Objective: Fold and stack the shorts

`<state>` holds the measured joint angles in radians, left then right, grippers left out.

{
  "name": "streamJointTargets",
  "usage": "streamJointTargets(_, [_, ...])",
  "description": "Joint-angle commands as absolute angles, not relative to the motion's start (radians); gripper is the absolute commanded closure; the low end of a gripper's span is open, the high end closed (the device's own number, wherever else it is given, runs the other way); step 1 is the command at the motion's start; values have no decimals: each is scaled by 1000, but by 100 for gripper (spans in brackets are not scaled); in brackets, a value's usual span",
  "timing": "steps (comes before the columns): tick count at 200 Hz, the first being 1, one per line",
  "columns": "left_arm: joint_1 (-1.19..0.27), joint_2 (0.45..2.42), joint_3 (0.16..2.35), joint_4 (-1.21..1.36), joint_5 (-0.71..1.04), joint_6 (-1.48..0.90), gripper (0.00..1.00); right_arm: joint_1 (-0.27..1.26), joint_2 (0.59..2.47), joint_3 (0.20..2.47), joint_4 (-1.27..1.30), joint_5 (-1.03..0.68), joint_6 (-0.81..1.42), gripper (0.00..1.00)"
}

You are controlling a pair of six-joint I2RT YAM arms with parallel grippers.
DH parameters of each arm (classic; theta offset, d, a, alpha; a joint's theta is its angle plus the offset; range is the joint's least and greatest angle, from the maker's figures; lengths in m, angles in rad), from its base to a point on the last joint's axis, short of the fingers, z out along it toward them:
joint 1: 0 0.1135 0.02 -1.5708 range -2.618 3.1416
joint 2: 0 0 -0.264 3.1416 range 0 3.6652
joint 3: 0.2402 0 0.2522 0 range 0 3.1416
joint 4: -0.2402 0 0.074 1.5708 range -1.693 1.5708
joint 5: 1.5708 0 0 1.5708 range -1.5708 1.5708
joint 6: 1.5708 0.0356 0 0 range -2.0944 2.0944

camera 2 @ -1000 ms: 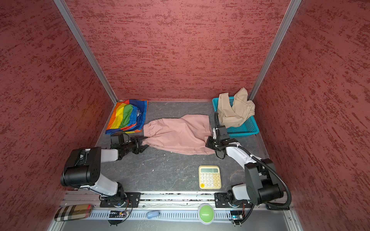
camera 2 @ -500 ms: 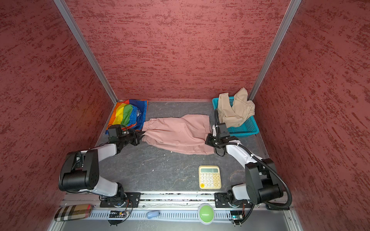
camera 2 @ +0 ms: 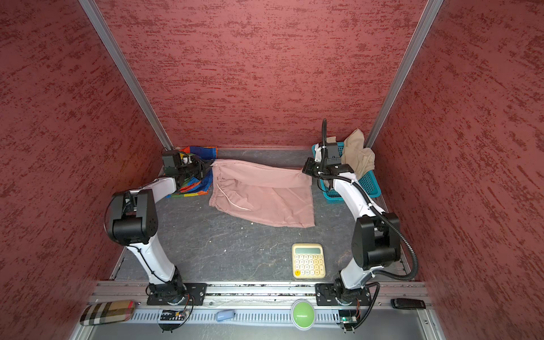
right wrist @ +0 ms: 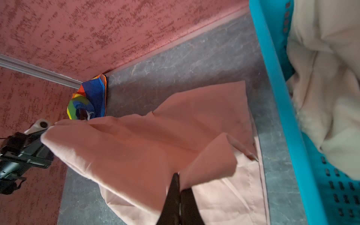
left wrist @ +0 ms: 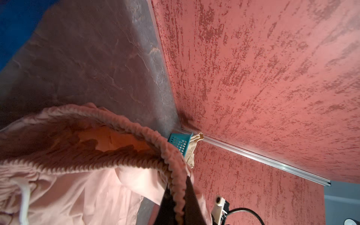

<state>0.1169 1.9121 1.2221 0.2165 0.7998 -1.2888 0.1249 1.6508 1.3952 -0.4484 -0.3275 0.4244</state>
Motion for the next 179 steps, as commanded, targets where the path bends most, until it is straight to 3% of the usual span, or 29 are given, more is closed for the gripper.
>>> streamJointTargets(1, [115, 1939, 1261, 229, 815, -1239, 100, 105, 1680, 1461, -513, -343, 376, 100])
streamJointTargets(35, [155, 1884, 1163, 306, 821, -1258, 100, 100, 1622, 1432, -541, -355, 360, 100])
streamJointTargets(69, [149, 1787, 1006, 222, 838, -1156, 100, 107, 1429, 1075, -462, -368, 422, 100])
streamJointTargets(112, [165, 1715, 684, 311, 831, -1141, 100, 147, 1296, 658, -310, -379, 541, 100])
streamJointTargets(179, [196, 1834, 578, 419, 857, -1121, 100, 158, 1256, 513, -280, -323, 564, 100])
